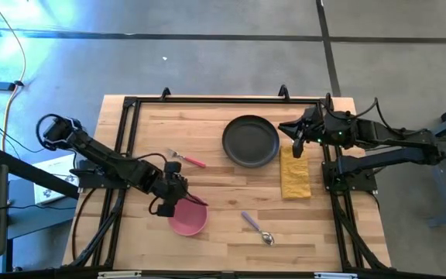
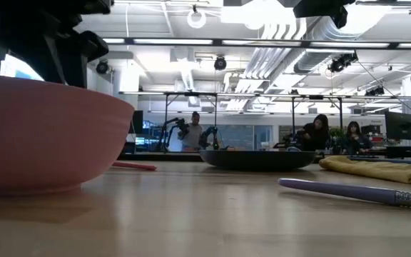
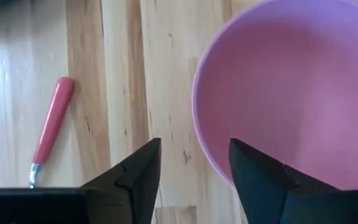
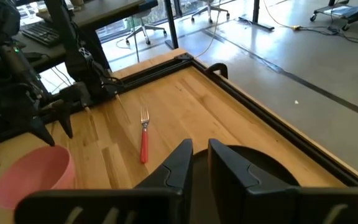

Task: Set table place
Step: Put the pink bowl on top of the black plate

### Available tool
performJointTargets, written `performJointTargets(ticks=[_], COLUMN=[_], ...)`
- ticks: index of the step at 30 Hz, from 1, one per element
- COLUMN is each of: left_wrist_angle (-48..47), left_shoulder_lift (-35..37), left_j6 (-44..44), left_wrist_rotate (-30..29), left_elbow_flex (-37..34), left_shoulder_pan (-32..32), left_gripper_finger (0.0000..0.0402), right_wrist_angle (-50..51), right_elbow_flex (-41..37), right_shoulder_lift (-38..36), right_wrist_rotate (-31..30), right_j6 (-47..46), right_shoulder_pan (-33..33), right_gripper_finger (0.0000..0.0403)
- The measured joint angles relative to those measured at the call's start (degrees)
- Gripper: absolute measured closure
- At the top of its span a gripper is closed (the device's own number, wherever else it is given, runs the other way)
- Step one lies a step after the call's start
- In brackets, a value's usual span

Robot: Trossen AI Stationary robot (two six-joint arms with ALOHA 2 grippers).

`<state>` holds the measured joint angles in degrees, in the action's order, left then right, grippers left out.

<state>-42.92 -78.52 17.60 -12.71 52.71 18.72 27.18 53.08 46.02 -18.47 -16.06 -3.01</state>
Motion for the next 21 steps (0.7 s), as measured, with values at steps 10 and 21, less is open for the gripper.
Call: performJointTargets(ticks=[10,21], left_wrist_angle=[2.0,2.8], left_shoulder_lift=[-8.6,-10.2], left_j6=[2.6,6.0], left_wrist_rotate=[2.0,2.8], left_elbow_flex=[0.0,0.0], left_shoulder_pan=[0.0,0.0], left_gripper_finger=[0.0224,0.0334], right_wrist_angle=[0.0,0.4], right_elbow_flex=[0.0,0.0], right_shoulder_lift=[0.0,0.0], right_wrist_rotate=[0.0,0.0], right_j6=[0.7,0.6], right_shoulder_pan=[0.0,0.0], right_gripper_finger=[0.0361,0.0361])
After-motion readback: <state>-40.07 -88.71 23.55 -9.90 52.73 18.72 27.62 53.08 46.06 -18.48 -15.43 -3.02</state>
